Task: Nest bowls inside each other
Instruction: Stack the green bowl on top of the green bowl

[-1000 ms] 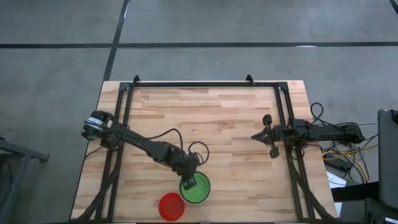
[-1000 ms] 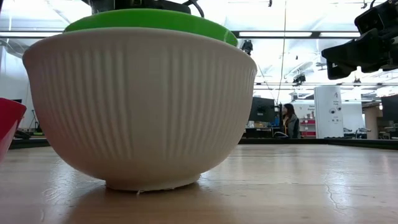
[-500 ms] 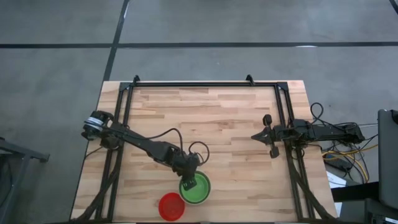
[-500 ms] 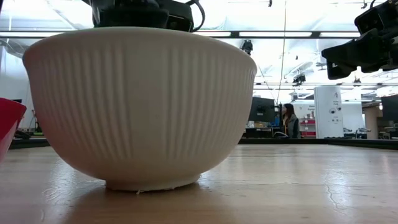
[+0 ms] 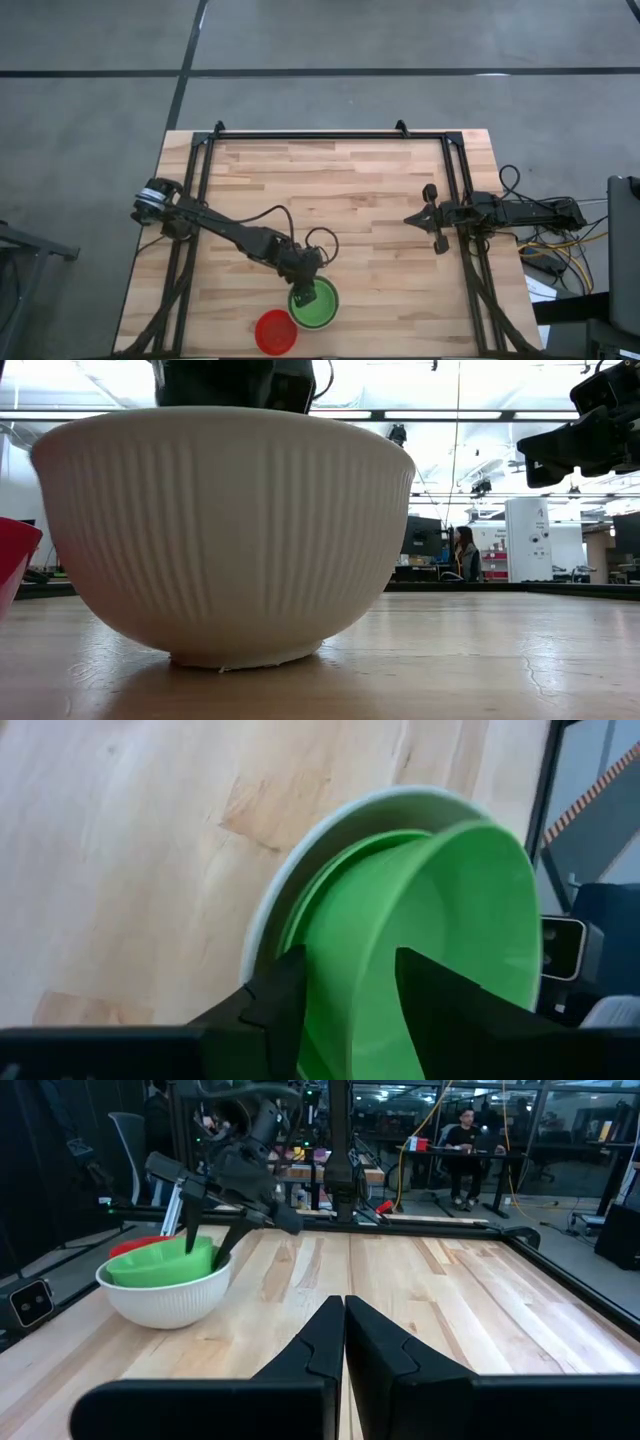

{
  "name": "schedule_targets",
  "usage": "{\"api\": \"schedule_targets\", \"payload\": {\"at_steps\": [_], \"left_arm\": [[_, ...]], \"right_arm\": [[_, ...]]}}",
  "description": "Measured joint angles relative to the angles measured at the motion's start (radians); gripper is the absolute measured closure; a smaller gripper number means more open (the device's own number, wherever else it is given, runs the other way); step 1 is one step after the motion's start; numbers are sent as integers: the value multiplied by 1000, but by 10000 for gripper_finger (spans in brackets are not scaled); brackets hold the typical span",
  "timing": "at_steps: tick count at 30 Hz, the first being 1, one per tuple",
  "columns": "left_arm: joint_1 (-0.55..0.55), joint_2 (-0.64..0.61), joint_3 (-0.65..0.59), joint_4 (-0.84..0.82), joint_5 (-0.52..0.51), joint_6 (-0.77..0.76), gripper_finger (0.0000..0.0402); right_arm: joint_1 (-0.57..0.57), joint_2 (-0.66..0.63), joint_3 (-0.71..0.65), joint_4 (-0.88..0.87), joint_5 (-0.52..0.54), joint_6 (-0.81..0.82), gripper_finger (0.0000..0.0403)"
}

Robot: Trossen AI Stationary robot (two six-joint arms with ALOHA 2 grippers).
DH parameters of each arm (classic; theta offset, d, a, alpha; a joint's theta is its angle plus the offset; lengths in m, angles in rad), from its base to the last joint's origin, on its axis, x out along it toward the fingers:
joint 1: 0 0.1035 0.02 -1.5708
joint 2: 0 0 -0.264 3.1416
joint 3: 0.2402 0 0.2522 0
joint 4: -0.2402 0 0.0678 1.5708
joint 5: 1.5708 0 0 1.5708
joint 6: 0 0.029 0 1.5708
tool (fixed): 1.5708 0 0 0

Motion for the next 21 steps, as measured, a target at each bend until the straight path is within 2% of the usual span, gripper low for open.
{"api": "schedule_targets", "payload": {"at_steps": [8,21], "left_arm": [[0,-1,65,-81,-45,41,244],[4,-2,64,-85,-43,25,234]], "right_arm": [[0,0,0,0,0,0,394],[0,0,0,0,0,0,394]]}}
